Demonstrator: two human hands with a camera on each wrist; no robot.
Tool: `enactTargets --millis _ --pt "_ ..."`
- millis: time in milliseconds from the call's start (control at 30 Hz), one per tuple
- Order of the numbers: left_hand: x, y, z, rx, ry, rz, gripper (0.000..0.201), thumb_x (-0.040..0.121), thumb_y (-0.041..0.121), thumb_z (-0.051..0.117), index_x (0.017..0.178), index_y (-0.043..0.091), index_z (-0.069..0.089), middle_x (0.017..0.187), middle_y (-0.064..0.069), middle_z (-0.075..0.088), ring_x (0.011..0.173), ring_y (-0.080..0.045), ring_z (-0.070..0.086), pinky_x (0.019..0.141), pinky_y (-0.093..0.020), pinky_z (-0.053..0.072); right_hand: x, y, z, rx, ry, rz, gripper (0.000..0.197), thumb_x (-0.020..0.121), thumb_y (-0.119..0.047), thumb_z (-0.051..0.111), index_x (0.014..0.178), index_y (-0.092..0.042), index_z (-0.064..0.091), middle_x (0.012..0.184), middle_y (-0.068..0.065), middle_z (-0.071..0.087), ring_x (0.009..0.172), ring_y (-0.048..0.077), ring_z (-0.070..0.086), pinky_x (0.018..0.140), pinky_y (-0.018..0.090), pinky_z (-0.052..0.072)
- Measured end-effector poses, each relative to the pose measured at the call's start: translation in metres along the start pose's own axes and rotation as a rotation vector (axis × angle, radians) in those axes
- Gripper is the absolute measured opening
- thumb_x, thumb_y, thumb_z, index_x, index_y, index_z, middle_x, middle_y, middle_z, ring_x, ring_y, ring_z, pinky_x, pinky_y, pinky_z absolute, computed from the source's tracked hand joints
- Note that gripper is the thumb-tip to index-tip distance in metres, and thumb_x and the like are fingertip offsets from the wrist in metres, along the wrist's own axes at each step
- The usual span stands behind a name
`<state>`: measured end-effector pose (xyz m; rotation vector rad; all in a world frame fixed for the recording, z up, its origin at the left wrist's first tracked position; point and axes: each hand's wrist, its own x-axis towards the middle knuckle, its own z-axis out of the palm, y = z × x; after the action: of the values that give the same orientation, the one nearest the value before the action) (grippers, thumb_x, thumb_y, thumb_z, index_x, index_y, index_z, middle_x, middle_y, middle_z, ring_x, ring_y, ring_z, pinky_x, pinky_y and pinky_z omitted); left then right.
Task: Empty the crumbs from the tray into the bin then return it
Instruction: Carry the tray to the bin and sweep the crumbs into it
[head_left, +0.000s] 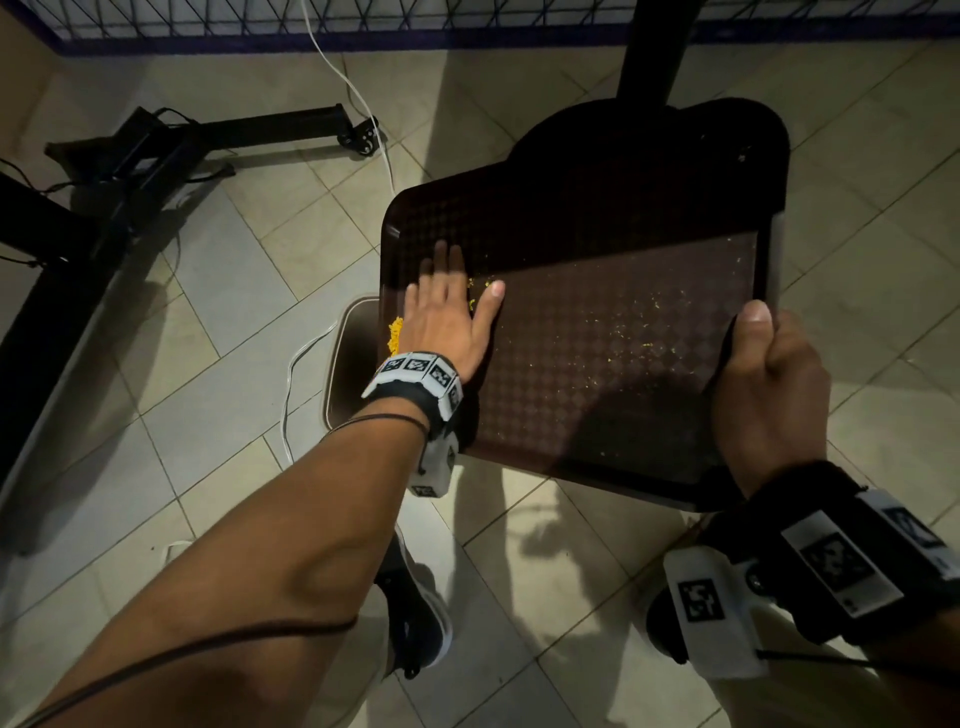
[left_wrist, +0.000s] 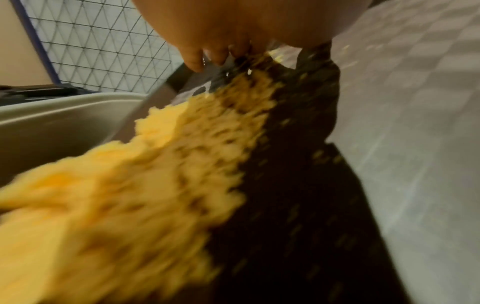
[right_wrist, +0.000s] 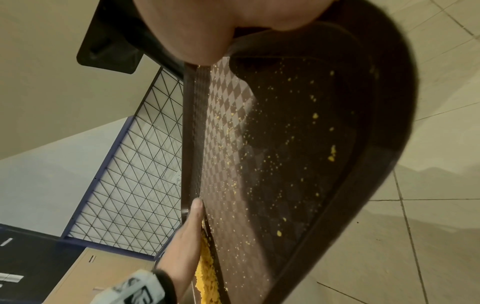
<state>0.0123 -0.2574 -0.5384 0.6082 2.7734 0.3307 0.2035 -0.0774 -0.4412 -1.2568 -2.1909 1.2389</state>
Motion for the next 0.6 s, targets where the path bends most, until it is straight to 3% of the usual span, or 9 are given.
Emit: enactTargets --millis 200,300,400,500,600 --pt "-0.046 -0.064 0.018 0.088 -0.158 -0.111 0.083 0.091 0.072 -0.003 0.156 0.020 -0.001 0.165 0.001 -0.007 0.151 -0.018 -0.009 0.122 -0.041 -0.001 0.001 0.002 0.000 0.007 0.015 -0.011 0.040 0.104 -0.036 0.027 0.100 -0.008 0.055 0.071 -0.013 0.050 0.062 -0.002 0.045 0.048 0.002 0.032" --pt "-0.054 -0.070 0.014 0.090 -0.114 -0.119 0.082 0.092 0.070 -0.002 0.157 0.020 0.007 0.165 0.002 -0.001 0.151 -0.018 -0.006 0.123 -0.043 0.003 0.001 0.002 0.001 0.009 0.010 -0.006 0.039 0.104 -0.035 0.027 0.104 -0.008 0.056 0.071 -0.014 0.048 0.062 -0.002 0.045 0.049 0.001 0.031" --pt "-0.049 -0.048 0.004 0.043 -0.016 -0.040 0.074 0.097 0.064 0.004 0.157 0.021 0.006 0.165 0.002 -0.004 0.151 -0.017 -0.005 0.123 -0.040 0.005 -0.001 0.000 0.001 0.014 0.008 -0.015 0.037 0.105 -0.033 0.028 0.106 -0.008 0.055 0.072 -0.015 0.047 0.062 -0.003 0.044 0.050 0.000 0.032" --pt "-0.043 0.000 -0.003 -0.034 0.032 0.126 0.069 0.101 0.057 0.015 0.157 0.019 0.005 0.165 0.000 -0.004 0.152 -0.019 -0.002 0.123 -0.039 0.004 -0.003 -0.003 0.002 0.003 0.007 -0.028 0.036 0.105 -0.032 0.028 0.103 -0.008 0.055 0.070 -0.015 0.045 0.061 -0.003 0.042 0.049 -0.001 0.031" --pt "-0.039 0.042 0.000 -0.062 0.025 0.202 0.073 0.099 0.061 0.013 0.157 0.019 0.000 0.165 -0.001 -0.006 0.152 -0.018 -0.006 0.123 -0.037 0.001 -0.004 -0.007 0.004 0.002 0.010 -0.043 0.032 0.105 -0.032 0.028 0.098 -0.012 0.052 0.070 -0.014 0.045 0.060 -0.003 0.042 0.048 -0.001 0.031"
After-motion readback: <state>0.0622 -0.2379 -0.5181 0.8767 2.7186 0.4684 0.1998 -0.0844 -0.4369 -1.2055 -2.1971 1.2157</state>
